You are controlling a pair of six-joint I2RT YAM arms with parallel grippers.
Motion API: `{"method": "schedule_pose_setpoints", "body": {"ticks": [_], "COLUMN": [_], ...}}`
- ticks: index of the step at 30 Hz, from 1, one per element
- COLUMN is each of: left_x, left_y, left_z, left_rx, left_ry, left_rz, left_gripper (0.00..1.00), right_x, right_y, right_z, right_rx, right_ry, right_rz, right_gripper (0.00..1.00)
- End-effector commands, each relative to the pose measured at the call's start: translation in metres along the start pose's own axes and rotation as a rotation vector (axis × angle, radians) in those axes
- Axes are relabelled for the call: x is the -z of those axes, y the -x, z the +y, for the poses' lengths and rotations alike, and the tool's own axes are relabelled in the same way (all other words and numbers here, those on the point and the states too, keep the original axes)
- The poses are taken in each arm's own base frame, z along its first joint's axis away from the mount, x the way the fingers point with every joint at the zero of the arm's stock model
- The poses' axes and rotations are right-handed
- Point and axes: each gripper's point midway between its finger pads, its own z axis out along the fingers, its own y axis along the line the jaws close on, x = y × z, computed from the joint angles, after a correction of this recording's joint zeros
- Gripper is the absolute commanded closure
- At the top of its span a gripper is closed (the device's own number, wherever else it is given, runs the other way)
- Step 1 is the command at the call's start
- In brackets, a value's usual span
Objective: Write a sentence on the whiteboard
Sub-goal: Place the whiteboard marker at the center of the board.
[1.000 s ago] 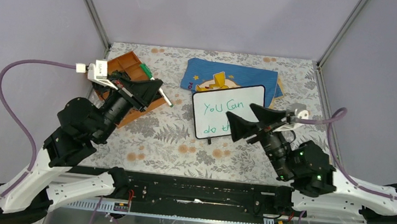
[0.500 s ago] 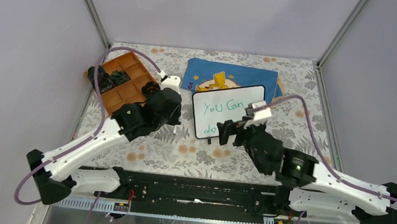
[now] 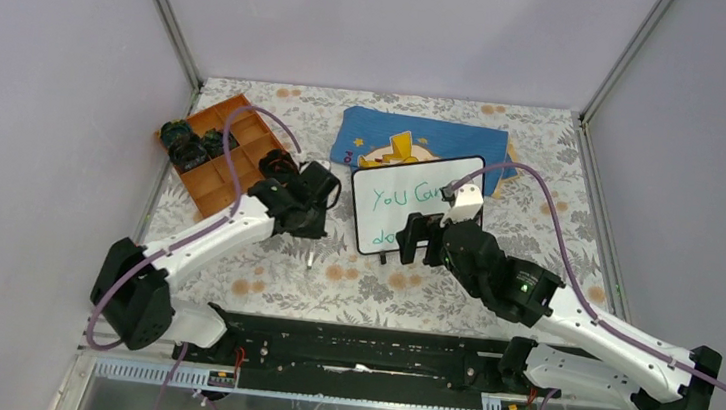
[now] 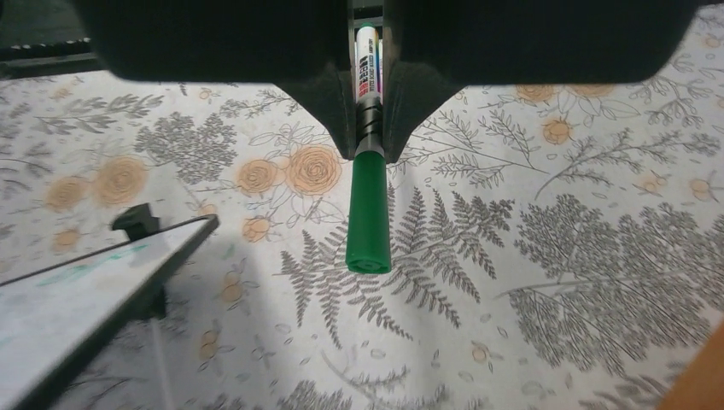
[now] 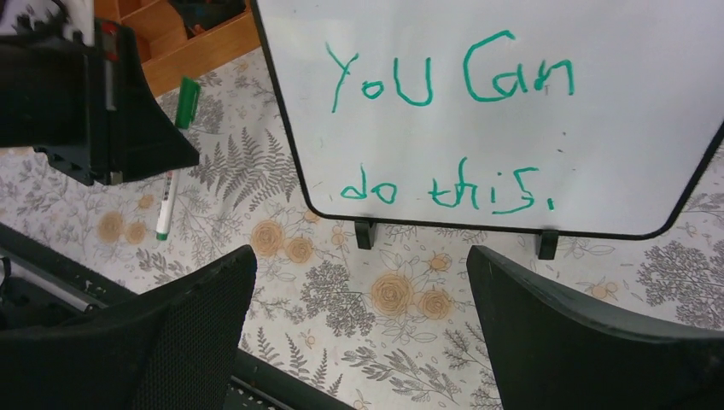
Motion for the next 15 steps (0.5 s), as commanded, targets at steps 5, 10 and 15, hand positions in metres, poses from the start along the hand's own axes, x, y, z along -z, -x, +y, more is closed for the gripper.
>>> {"method": "schedule_pose_setpoints", "body": {"ticks": [5,10,15], "left_x": [-0.037,-0.048,-0.055], "left_y": [-0.016,-0.032,-0.043], "left_z": [0.002,0.003,0.005], "left_rx": [0.062,0.038,0.019], "left_ry": [0.070,0.057,0.048], "left_rz": [0.084,0.127,0.150], "left_gripper": [1.00,1.00,1.00], "right_x": [0.004,0.005,0.013], "right_y": [0.016,0.021,0.031], "right_z": [-0.041,-0.041,-0.043], "right_rx": [-0.043,-0.073,-0.080], "right_ry": [-0.230,-0.237,-0.202], "right_rz": [-0.087,-0.106,-0.166], "right_gripper": [0.00,0.00,0.00]}}
